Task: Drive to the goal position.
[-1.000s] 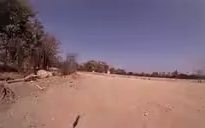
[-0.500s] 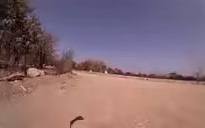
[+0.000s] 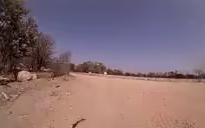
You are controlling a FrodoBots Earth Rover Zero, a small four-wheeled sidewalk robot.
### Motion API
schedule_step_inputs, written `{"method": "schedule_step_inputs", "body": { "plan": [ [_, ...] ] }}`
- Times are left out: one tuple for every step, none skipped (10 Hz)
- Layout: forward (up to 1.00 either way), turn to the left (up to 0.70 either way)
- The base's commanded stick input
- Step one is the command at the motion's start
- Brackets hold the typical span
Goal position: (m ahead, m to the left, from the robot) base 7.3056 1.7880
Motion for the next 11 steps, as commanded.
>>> {"method": "schedule_step_inputs", "body": {
  "plan": [
    [1.0,0.0],
    [1.0,0.0],
    [1.0,0.0],
    [1.0,0.0],
    [1.0,0.0],
    [1.0,0.0],
    [1.0,0.0],
    [1.0,0.0],
    [1.0,0.0],
    [1.0,0.0],
    [1.0,0.0]
  ]
}}
